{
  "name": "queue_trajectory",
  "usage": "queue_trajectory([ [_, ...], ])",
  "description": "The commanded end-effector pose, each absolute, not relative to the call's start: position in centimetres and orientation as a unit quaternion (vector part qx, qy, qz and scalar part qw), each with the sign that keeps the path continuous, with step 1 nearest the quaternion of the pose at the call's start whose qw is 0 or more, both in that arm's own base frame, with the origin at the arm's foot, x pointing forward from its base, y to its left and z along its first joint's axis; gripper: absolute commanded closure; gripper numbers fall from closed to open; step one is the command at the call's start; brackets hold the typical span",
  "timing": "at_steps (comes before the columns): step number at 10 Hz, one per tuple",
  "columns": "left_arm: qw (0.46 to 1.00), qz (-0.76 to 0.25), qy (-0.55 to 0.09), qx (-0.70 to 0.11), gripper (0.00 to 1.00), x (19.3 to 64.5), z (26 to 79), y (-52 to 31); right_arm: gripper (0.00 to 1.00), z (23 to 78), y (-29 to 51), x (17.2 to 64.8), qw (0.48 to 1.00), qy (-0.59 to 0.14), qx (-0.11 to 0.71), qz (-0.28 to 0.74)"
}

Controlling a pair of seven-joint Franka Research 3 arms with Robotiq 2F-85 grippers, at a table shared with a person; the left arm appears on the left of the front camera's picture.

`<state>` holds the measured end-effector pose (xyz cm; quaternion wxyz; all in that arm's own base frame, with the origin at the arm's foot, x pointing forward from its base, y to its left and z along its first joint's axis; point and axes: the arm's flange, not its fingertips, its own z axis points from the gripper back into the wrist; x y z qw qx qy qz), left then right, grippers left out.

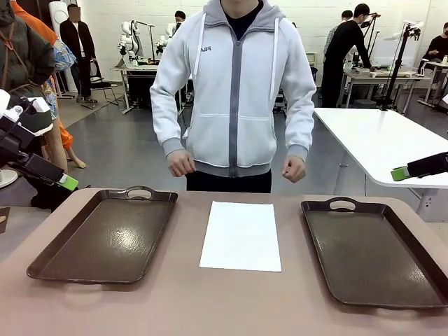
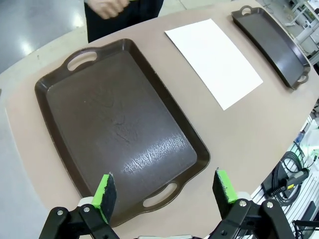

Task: Sort the A4 documents.
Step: Receive the A4 Paper.

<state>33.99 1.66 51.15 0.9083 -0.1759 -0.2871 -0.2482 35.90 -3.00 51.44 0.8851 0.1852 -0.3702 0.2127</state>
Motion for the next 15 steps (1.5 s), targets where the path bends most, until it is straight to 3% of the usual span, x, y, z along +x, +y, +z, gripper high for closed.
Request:
queue_trajectory([
  [1, 0.892, -0.273, -0.298, -0.201, 0.00, 33.4, 51.0, 1.7, 0.00, 49.5, -2.8, 34.2, 0.881, -0.371, 0.190, 0.222],
  [15, 0.899, -0.261, -0.296, -0.189, 0.00, 33.6, 51.7, 1.4, 0.00, 51.4, -3.2, 35.9, 0.886, -0.370, 0.184, 0.213],
])
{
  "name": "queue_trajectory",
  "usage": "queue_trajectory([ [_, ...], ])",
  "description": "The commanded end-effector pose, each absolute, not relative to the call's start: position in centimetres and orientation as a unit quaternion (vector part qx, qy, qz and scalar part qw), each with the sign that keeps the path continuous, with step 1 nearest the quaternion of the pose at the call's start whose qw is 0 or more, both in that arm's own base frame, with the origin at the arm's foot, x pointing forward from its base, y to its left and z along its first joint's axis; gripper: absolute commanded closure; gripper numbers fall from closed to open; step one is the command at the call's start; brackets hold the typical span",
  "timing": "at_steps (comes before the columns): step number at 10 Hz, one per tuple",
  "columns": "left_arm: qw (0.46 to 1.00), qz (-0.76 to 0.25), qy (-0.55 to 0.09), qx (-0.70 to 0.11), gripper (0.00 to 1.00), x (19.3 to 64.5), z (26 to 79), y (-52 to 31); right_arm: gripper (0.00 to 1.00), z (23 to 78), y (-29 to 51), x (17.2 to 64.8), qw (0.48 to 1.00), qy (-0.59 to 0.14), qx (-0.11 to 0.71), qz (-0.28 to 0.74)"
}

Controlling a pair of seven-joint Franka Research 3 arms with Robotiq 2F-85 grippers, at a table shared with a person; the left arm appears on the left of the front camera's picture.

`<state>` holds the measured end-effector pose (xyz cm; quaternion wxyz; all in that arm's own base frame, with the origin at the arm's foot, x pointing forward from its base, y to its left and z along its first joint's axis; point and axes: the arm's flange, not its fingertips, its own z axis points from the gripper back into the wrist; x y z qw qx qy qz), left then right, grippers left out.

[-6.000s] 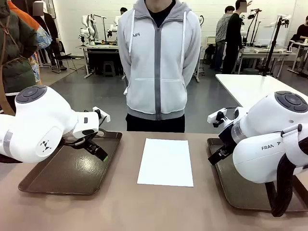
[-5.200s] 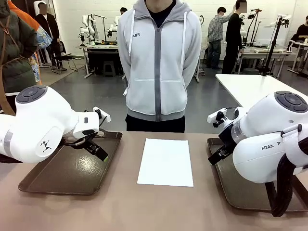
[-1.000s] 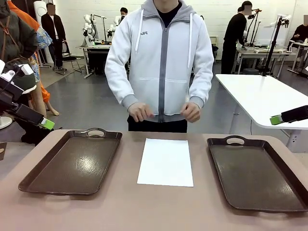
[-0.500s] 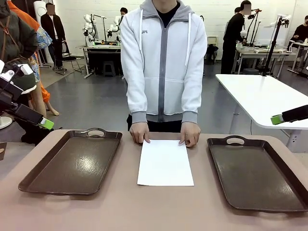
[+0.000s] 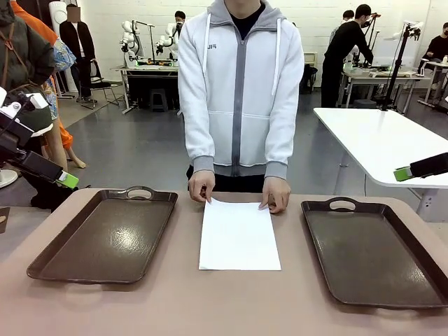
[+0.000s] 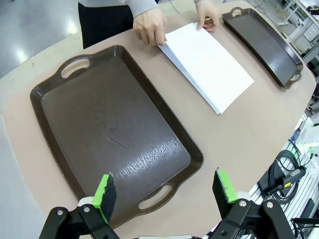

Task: Sort the A4 documents.
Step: Receive the A4 Paper.

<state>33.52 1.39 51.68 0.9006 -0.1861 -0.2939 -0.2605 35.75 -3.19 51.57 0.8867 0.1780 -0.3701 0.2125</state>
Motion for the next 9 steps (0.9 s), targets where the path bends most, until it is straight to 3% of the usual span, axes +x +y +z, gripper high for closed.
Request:
queue_trajectory([
  [1, 0.899, -0.261, -0.296, -0.189, 0.00, 33.57, 51.70, 1.36, 0.00, 51.40, -3.16, 35.87, 0.886, -0.370, 0.184, 0.213],
  [9, 0.899, -0.261, -0.296, -0.189, 0.00, 33.57, 51.70, 1.36, 0.00, 51.40, -3.16, 35.87, 0.886, -0.370, 0.184, 0.213],
])
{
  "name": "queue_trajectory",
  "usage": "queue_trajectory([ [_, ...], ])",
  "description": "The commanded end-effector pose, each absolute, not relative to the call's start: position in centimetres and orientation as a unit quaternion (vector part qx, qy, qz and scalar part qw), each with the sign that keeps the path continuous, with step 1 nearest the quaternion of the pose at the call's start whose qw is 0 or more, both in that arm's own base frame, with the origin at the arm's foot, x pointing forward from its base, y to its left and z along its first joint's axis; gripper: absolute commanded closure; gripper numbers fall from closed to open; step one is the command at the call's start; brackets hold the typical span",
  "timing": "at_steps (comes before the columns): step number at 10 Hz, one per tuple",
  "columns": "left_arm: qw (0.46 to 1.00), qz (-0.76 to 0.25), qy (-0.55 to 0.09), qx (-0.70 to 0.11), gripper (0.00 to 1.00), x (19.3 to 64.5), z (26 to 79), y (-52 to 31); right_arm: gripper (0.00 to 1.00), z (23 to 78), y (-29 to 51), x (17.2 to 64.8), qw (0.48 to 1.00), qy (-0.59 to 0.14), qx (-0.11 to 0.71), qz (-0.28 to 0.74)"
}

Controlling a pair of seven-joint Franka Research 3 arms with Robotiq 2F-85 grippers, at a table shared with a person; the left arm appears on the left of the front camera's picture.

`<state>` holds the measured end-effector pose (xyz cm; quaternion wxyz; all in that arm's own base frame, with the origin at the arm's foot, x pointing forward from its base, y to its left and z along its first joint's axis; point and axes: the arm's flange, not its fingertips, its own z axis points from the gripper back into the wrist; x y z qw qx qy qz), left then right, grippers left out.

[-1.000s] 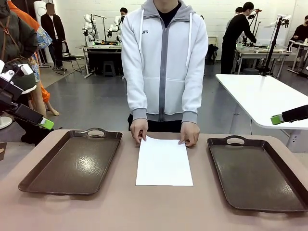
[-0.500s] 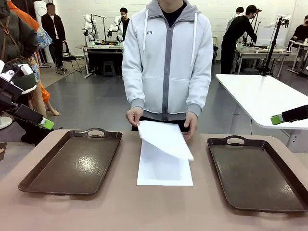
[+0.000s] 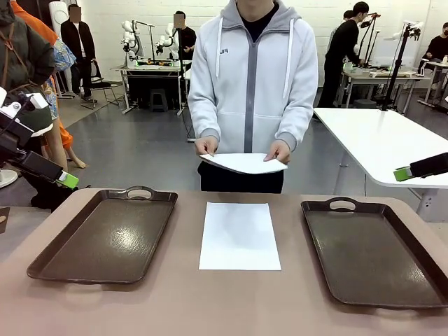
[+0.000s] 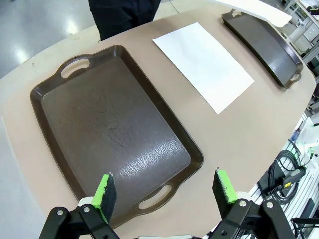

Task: Sort the A4 documents.
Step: Receive the A4 Paper.

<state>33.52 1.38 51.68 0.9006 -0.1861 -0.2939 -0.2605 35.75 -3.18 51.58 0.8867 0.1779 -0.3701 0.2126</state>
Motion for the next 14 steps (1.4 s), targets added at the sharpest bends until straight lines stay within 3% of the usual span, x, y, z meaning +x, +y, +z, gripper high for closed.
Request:
queue_trajectory([
  [1, 0.899, -0.261, -0.296, -0.189, 0.00, 33.57, 51.70, 1.36, 0.00, 51.40, -3.16, 35.87, 0.886, -0.370, 0.184, 0.213],
  [14, 0.899, -0.261, -0.296, -0.189, 0.00, 33.57, 51.70, 1.36, 0.00, 51.40, -3.16, 35.87, 0.886, -0.370, 0.184, 0.213],
])
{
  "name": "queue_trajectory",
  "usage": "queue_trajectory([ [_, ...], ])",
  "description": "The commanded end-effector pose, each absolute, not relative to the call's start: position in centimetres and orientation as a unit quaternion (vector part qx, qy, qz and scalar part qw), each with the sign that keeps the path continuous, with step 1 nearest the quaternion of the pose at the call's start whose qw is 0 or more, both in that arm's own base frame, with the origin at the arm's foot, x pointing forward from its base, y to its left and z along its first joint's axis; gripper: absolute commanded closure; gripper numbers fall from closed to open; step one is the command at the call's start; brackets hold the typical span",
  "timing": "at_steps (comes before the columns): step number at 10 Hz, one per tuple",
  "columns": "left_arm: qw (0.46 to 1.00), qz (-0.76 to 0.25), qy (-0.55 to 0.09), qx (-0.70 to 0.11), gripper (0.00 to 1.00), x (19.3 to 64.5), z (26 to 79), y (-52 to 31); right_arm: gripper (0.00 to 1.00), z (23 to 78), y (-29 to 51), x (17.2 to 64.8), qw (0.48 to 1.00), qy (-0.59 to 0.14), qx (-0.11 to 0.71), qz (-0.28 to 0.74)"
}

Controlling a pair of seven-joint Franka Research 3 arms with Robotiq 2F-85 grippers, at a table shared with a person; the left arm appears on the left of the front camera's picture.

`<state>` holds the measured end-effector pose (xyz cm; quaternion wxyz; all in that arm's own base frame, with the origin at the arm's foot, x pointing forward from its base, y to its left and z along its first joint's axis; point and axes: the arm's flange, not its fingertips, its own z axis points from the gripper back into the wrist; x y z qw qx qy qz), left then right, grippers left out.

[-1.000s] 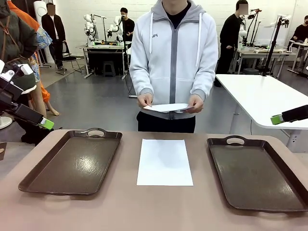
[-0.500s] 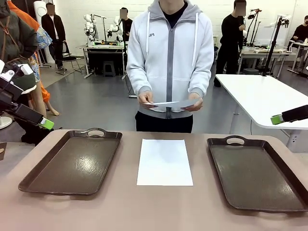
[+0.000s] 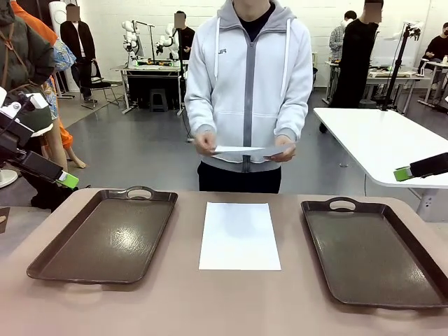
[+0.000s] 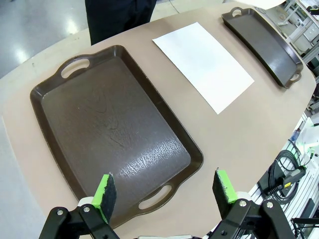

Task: Sort the A4 documents.
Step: Receive the A4 Paper.

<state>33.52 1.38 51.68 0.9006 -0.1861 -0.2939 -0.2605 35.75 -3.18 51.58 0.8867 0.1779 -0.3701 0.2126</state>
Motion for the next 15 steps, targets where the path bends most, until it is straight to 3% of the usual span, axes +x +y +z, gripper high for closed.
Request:
queue_trajectory([
  [1, 0.899, -0.261, -0.296, -0.189, 0.00, 33.57, 51.70, 1.36, 0.00, 51.40, -3.16, 35.87, 0.886, -0.370, 0.184, 0.213],
  [15, 0.901, -0.261, -0.294, -0.186, 0.00, 33.52, 51.68, 1.38, 0.00, 51.40, -3.16, 35.87, 0.886, -0.370, 0.184, 0.213],
])
